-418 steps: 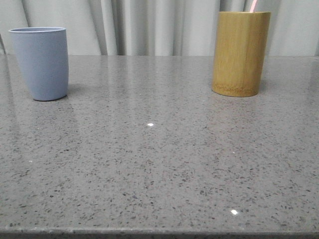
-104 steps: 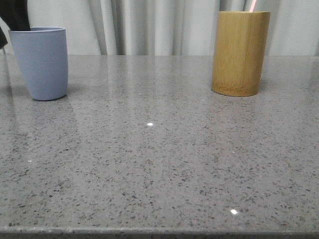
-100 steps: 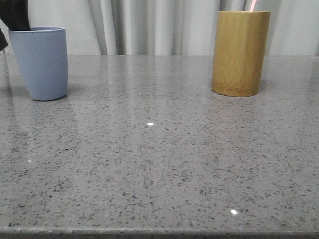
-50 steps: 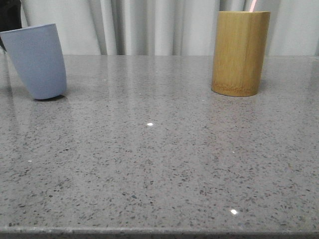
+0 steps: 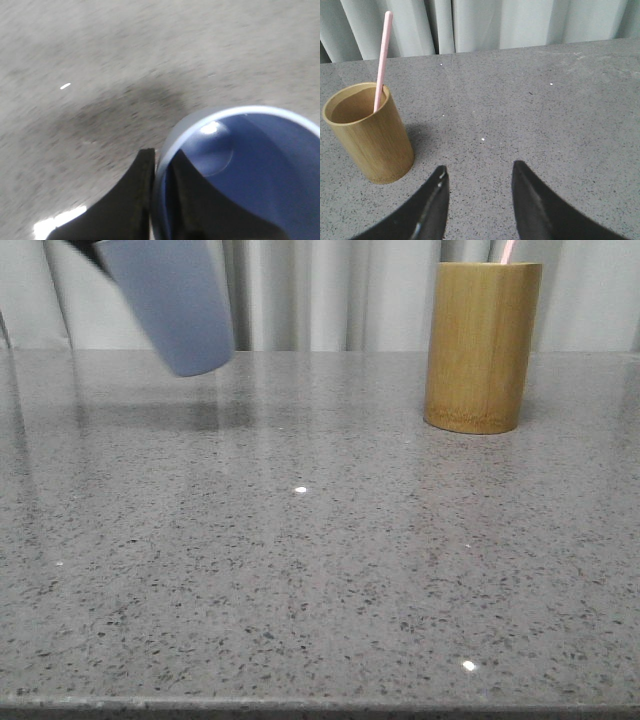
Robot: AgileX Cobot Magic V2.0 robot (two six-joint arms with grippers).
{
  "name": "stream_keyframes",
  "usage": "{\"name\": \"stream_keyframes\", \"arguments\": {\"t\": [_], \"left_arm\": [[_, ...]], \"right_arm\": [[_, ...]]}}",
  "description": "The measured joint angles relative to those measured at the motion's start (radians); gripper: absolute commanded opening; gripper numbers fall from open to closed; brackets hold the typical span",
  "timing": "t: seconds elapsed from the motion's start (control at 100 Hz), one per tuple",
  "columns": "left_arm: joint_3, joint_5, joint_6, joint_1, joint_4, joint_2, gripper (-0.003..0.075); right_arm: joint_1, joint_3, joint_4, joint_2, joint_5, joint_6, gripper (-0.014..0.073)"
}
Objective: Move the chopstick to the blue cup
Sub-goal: 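Lift the blue cup with the left gripper and set it beside the bamboo holder, then open the left gripper to release the blue cup and raise it away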
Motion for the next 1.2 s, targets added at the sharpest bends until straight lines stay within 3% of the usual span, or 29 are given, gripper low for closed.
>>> {"name": "stream_keyframes", "arguments": {"t": [0.41, 0.82, 0.94, 1.11, 1.2], "left_arm": [[-0.223, 0.008, 0.000, -0.167, -0.006, 0.207, -0.0019], [-0.250, 0.014, 0.008, -0.187, -0.006, 0.247, -0.0013], [-0.250, 0.014, 0.013, -0.187, -0.006, 0.247, 0.0055], [-0.251, 0.016, 0.020, -0.187, -0.006, 0.247, 0.0216], [-0.252, 0.016, 0.022, -0.187, -0.006, 0.247, 0.0249]], "right_arm": [[0.000, 0.000, 0.000, 0.000, 0.000, 0.000, 0.0325], [0.000, 0.000, 0.000, 0.000, 0.000, 0.000, 0.0325], [0.000, 0.000, 0.000, 0.000, -0.007, 0.000, 0.0325], [0.000, 0.000, 0.000, 0.000, -0.015, 0.000, 0.0325], [0.000, 0.000, 0.000, 0.000, -0.015, 0.000, 0.0325]]}}
